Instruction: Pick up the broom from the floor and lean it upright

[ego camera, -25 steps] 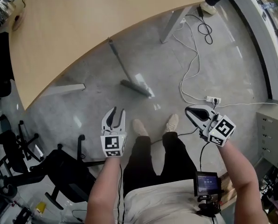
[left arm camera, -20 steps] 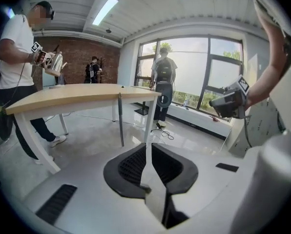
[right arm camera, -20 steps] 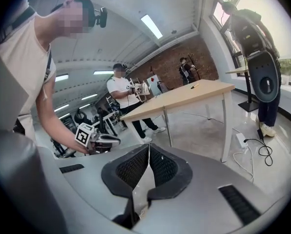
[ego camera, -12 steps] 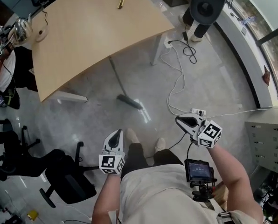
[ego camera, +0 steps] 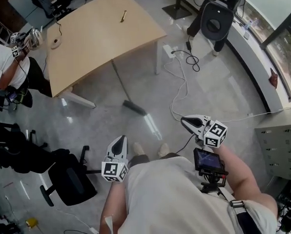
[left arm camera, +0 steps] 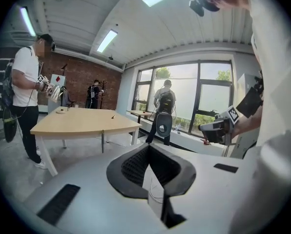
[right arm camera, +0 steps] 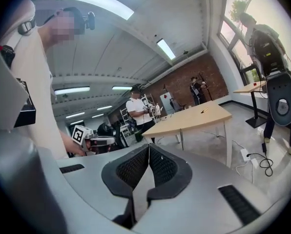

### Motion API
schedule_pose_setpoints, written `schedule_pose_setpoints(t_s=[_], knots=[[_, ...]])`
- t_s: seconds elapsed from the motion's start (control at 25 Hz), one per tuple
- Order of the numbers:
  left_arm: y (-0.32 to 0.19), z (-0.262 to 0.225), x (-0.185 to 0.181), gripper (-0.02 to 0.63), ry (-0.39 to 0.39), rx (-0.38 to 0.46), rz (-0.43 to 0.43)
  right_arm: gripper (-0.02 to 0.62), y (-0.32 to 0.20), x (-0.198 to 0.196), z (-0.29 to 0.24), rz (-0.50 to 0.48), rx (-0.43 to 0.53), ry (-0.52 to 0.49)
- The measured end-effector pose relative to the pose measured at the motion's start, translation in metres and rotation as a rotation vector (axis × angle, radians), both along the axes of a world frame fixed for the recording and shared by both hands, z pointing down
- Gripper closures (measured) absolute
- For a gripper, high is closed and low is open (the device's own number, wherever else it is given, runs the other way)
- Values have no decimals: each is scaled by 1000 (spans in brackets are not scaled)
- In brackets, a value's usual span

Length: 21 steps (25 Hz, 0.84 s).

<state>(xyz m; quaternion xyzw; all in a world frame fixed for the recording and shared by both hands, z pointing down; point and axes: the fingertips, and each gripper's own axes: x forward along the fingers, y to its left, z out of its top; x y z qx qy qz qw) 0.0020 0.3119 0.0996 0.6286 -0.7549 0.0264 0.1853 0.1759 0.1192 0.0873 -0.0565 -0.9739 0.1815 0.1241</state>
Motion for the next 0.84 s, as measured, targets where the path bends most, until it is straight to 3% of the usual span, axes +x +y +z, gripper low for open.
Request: schedule_pose_setpoints(t_s=[0.24, 0.84], knots=[[14, -5, 12, 598, -3, -6, -1, 578, 4, 10, -16, 83, -2, -54], [15, -12, 0, 598, -25, 18, 48, 578, 36, -1, -18, 89, 28, -49]])
